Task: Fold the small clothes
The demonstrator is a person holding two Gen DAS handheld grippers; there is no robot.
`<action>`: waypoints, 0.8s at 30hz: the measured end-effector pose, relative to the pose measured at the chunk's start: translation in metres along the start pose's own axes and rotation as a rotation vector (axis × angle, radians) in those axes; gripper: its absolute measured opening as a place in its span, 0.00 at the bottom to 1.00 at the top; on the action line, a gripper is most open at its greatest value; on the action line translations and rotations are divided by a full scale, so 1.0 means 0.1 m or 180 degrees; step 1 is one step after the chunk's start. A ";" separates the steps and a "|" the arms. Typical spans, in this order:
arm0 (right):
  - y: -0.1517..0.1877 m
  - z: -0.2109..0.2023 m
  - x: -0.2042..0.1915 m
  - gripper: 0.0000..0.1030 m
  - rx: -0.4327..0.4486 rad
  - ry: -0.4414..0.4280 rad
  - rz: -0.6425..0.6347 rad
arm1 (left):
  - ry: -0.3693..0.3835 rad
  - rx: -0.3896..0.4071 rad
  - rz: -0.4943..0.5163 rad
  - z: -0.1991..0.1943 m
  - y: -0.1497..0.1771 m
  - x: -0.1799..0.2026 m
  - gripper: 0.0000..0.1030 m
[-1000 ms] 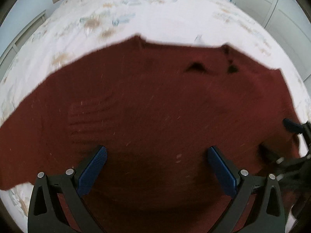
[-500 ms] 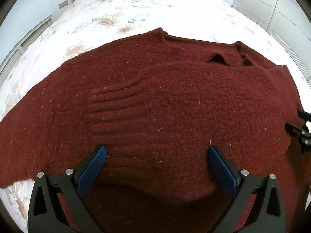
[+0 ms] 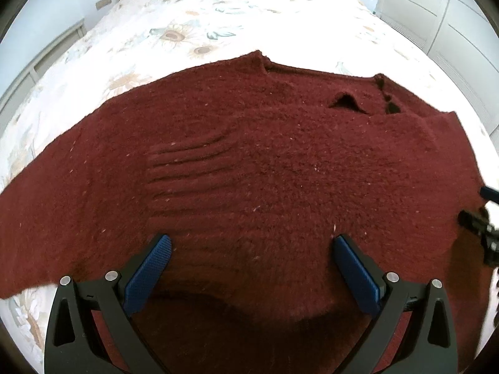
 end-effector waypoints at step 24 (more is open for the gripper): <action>0.24 -0.77 0.03 1.00 0.0223 0.0190 0.0088 | -0.0683 0.0370 -0.2037 -1.30 0.37 -2.63 0.99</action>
Point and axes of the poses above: each gripper's, at about its wrist camera, not at the fingertips, and z roughly the way its jaws point, x to its right, y to its underside, the point moved 9 cm from there along z, roughly the way its jaws point, and after that the axes turned 3 degrees about x, right-handed, at the moved point
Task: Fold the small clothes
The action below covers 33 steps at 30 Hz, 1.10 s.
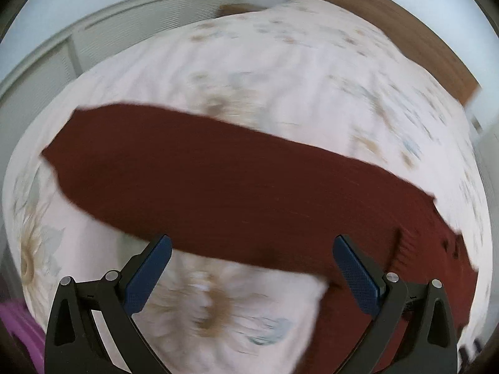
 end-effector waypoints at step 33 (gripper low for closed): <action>0.01 -0.01 0.36 0.99 0.0016 0.0152 0.0195 | -0.0555 -0.0120 -0.0587 0.10 -0.32 -1.24 0.15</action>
Point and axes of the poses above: each gripper's, at about its wrist camera, not at the fingertips, and z roughly the way its jaws point, x to its right, y to its underside, the point moved 9 cm from there along z, roughly the way its jaws point, and after that the axes turned 3 degrees about x, right-handed, at the moved point
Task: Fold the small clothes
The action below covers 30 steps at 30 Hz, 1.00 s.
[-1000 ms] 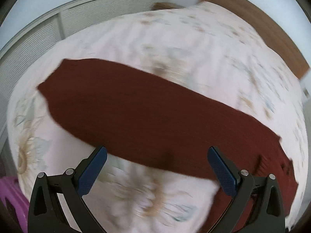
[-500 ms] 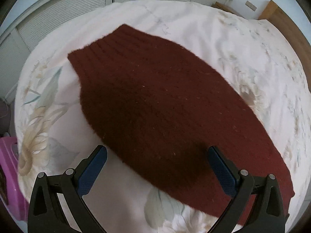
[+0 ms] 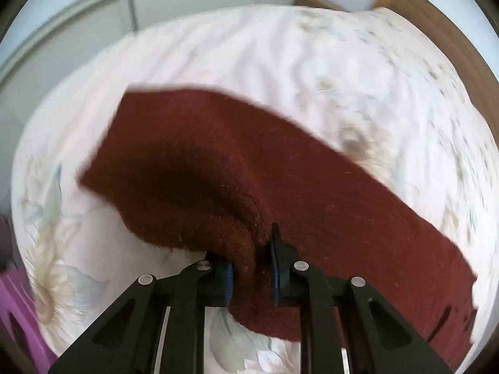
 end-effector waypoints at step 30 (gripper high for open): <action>-0.31 -0.05 0.34 1.00 -0.0010 -0.0107 0.0159 | 0.1457 0.0069 0.2101 -1.25 1.58 3.84 0.14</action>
Point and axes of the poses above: each gripper's, at about its wrist camera, not at the fingertips, and z roughly the way its jaws point, x to its right, y to its underside, the point moved 9 cm from there along z, roughly the way its jaws point, and after that the axes turned 3 degrees about x, right-handed, at the moved point
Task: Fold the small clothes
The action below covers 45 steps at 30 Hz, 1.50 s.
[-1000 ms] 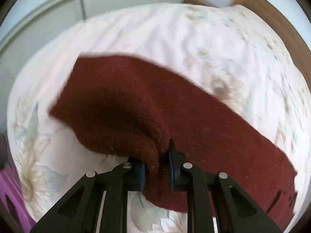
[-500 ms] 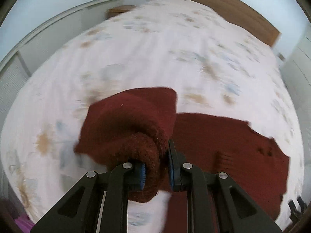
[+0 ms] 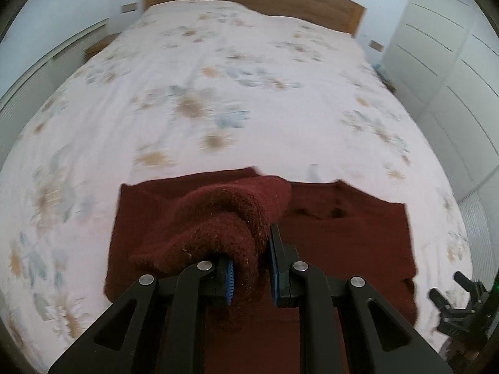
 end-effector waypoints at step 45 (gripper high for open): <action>0.32 0.14 -0.49 1.00 -0.0162 -0.0242 -0.0353 | -0.0615 -0.0926 0.0345 0.56 1.06 -1.52 0.97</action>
Point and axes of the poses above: each gripper's, at about its wrist camera, not at the fingertips, and z roughly the way its jaws point, x to its right, y to its underside, the point moved 9 cm from there along z, roughly the way its jaws point, and after that the axes turned 3 degrees about x, right-handed, at the moved point
